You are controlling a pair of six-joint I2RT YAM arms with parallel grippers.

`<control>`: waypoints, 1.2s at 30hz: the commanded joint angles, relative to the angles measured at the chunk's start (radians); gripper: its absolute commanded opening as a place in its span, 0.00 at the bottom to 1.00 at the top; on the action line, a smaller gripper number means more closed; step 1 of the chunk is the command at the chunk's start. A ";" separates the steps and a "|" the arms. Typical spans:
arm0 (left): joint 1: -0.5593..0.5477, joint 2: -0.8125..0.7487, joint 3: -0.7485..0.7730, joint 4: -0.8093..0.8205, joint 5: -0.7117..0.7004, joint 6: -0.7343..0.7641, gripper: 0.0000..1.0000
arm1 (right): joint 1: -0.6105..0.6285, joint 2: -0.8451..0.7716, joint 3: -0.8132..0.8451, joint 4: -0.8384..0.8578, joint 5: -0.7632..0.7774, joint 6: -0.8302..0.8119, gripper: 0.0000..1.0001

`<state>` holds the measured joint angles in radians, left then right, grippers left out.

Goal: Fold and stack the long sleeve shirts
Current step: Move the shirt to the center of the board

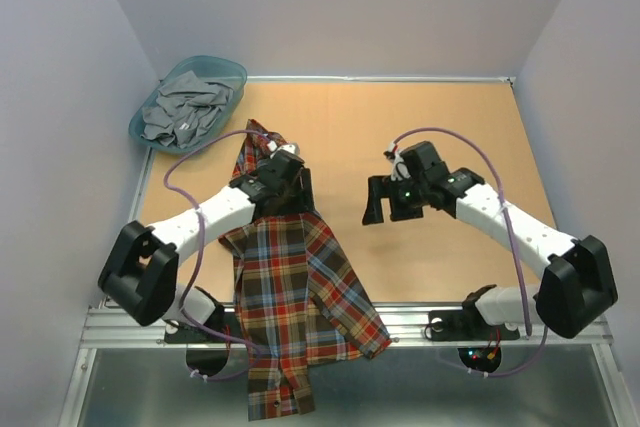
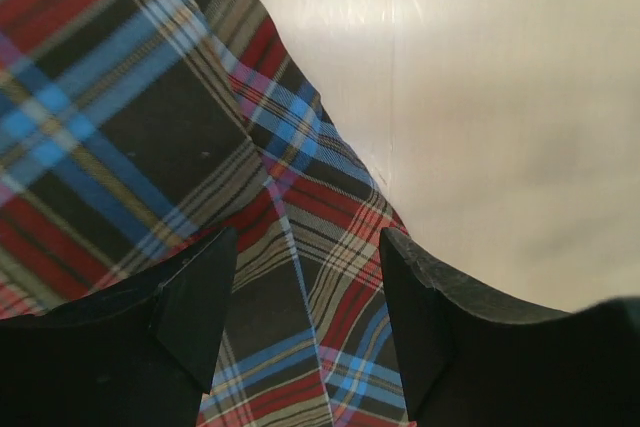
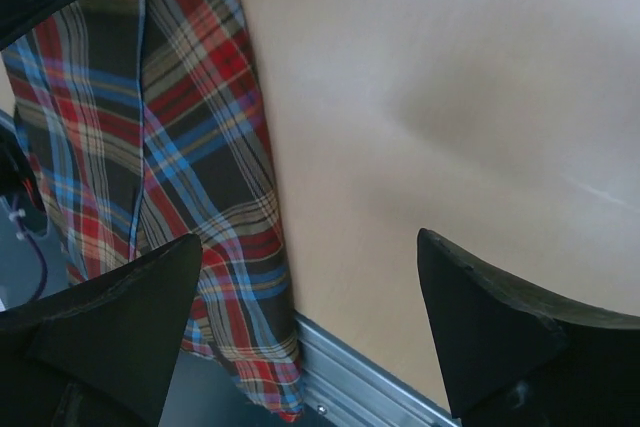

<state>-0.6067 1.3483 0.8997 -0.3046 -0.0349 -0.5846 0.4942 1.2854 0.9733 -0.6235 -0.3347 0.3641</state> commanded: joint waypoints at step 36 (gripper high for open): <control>-0.125 0.199 -0.053 0.030 -0.283 -0.150 0.53 | 0.362 0.288 -0.281 0.449 0.094 0.226 0.47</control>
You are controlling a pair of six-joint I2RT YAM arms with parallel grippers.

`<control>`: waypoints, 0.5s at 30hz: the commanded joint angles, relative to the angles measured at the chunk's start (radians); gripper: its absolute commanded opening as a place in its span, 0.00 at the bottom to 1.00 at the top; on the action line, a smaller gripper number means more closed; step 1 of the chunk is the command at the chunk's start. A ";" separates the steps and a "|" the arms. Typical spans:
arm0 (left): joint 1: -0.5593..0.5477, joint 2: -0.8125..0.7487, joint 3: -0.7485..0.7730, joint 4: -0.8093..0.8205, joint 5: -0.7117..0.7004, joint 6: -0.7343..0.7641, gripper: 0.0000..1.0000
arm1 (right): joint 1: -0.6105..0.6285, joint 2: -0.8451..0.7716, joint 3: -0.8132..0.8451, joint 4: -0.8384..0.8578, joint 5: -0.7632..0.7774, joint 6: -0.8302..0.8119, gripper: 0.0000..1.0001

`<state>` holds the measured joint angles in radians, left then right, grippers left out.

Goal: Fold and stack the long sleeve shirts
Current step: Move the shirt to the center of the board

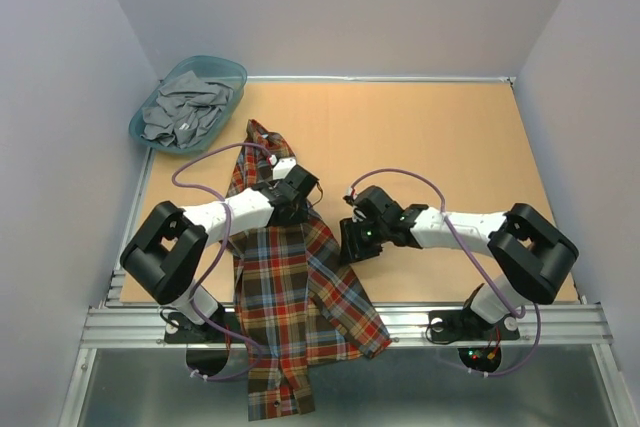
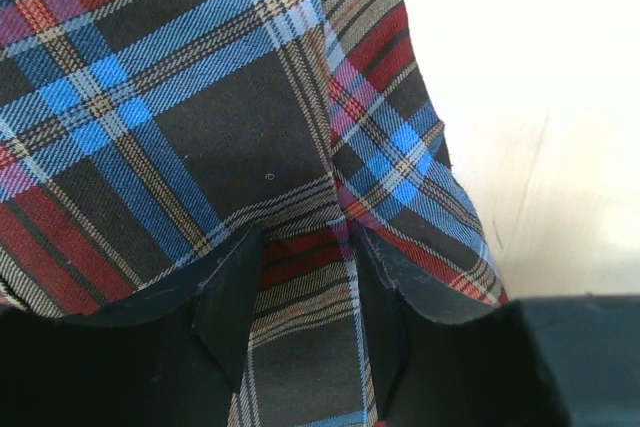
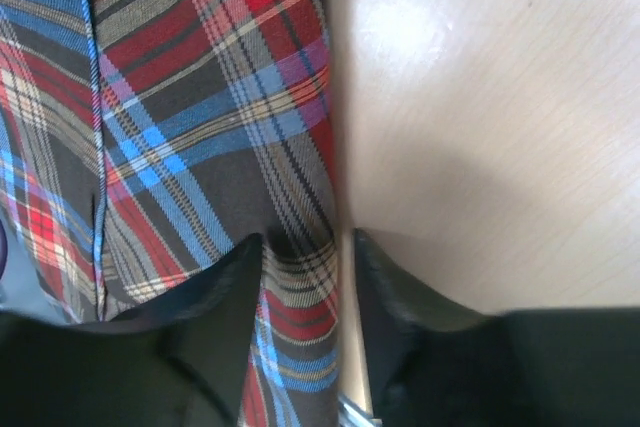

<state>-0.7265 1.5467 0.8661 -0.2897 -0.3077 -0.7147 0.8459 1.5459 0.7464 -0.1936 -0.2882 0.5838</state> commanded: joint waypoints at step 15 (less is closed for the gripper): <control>0.019 -0.057 0.030 -0.034 -0.068 0.021 0.00 | -0.002 -0.122 -0.068 -0.084 0.283 -0.028 0.01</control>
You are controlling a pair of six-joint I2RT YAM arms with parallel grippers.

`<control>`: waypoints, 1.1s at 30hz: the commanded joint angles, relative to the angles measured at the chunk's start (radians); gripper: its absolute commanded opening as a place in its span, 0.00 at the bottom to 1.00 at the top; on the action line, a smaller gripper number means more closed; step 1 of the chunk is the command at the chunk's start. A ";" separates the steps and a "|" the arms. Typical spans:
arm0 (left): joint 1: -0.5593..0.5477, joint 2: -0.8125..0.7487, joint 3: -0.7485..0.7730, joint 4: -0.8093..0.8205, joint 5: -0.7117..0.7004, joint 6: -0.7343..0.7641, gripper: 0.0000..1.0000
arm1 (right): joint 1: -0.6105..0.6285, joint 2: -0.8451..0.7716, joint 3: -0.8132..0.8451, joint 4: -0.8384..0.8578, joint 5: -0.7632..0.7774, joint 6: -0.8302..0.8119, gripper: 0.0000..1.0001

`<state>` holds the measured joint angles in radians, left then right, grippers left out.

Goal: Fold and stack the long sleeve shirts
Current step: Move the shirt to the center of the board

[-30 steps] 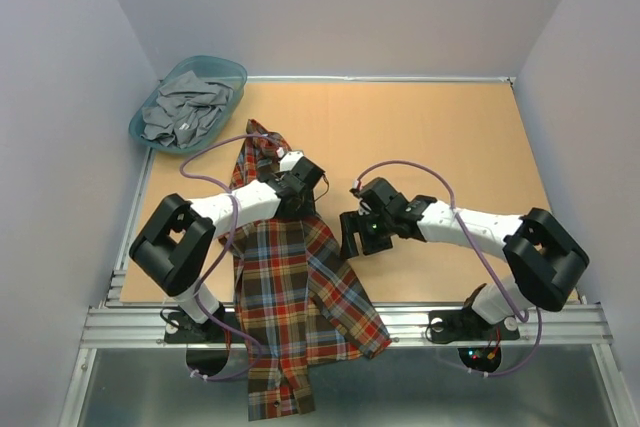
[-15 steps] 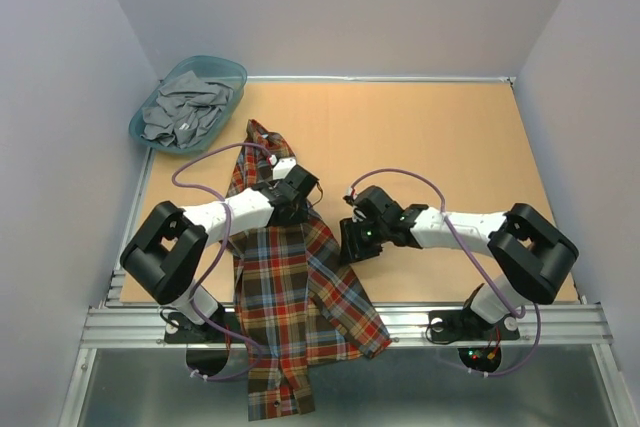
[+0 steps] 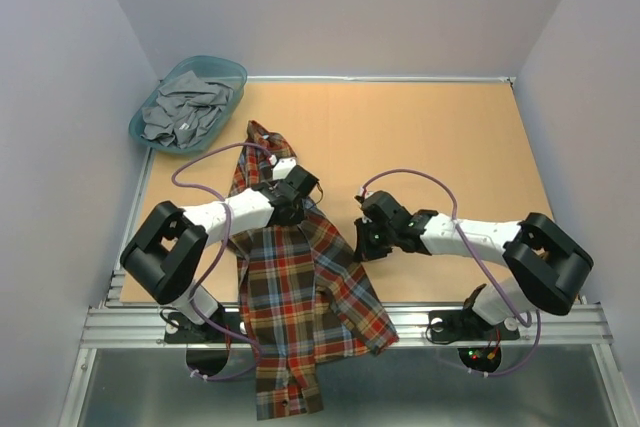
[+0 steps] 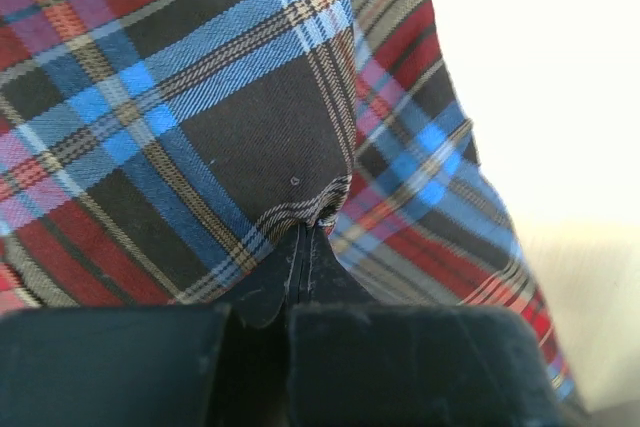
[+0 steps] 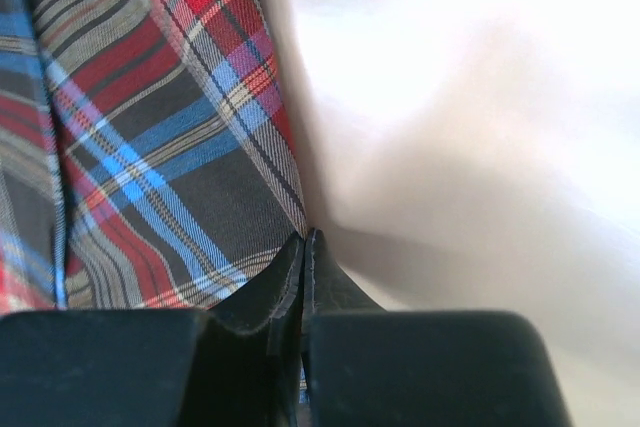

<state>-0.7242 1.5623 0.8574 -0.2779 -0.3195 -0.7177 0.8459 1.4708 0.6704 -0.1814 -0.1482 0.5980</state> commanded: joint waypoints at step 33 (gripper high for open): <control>0.405 -0.131 1.107 0.235 0.582 0.132 0.00 | -0.485 0.135 1.427 -0.461 0.776 -0.590 0.06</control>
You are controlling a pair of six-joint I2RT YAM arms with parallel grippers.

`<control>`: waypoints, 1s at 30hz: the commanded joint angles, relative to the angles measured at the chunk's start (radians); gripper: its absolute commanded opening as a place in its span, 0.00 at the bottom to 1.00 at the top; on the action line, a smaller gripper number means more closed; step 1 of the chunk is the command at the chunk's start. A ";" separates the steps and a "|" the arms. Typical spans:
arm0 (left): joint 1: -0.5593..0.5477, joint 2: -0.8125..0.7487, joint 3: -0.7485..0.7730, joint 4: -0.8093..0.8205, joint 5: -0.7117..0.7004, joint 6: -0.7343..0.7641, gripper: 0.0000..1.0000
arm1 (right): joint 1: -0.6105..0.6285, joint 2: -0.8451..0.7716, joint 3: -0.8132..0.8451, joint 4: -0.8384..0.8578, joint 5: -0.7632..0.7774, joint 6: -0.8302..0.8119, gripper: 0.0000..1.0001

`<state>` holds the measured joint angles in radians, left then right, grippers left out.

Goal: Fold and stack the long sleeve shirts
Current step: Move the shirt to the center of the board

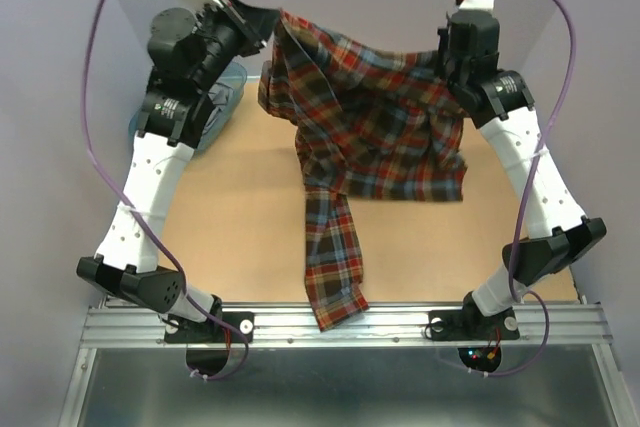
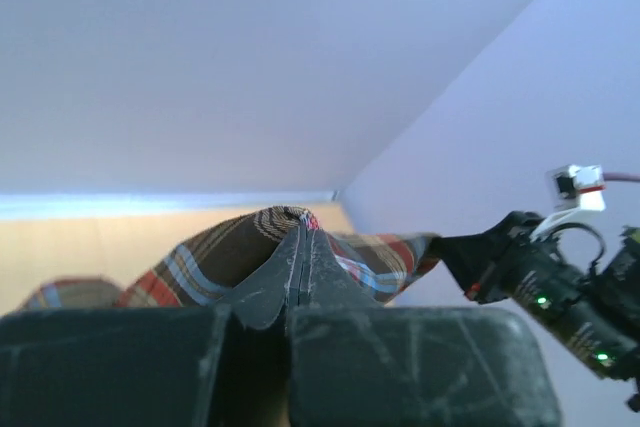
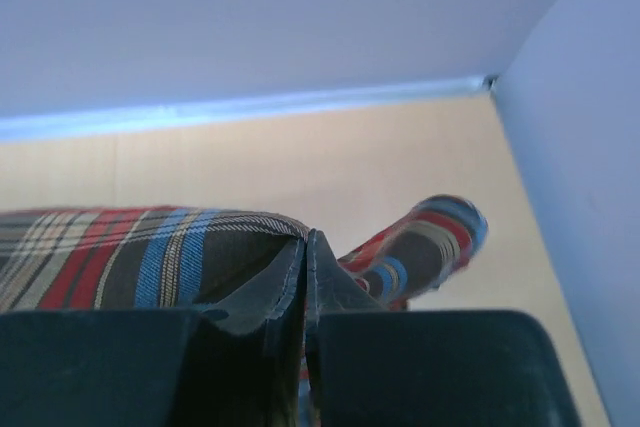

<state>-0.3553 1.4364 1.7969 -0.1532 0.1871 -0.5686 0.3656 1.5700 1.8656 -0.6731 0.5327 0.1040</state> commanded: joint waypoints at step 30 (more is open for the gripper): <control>0.110 -0.447 0.076 0.090 0.031 0.113 0.00 | -0.007 -0.502 -0.003 -0.026 -0.453 -0.073 0.07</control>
<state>-0.2550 1.0122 1.8668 -0.0963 0.2573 -0.4755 0.3679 1.0798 1.8923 -0.6388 0.1398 -0.0078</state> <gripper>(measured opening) 0.025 0.067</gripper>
